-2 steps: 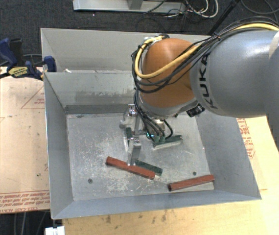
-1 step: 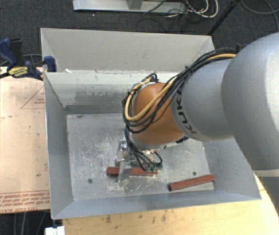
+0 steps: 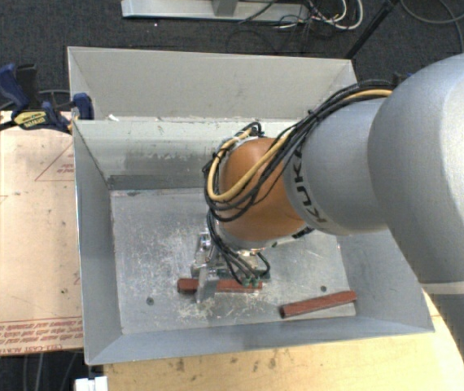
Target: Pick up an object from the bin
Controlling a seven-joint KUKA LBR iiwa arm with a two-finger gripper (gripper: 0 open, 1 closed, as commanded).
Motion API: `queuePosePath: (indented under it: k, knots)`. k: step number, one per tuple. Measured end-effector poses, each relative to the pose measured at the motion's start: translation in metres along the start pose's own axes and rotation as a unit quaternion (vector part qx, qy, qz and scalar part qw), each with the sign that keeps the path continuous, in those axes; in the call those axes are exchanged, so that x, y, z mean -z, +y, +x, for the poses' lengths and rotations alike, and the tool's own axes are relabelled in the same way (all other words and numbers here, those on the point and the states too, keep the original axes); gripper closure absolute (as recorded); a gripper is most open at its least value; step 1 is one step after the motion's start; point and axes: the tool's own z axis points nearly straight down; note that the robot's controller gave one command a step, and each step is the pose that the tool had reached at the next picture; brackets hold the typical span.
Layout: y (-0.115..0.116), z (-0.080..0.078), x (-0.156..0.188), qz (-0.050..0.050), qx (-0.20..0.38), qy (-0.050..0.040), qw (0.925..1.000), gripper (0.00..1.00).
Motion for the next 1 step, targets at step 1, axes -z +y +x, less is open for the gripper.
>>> queuePosePath:
  k: [1]
  knots:
    - [-0.0065,-0.0066,0.1402,0.002,0.038,0.0117,0.9992,1.0]
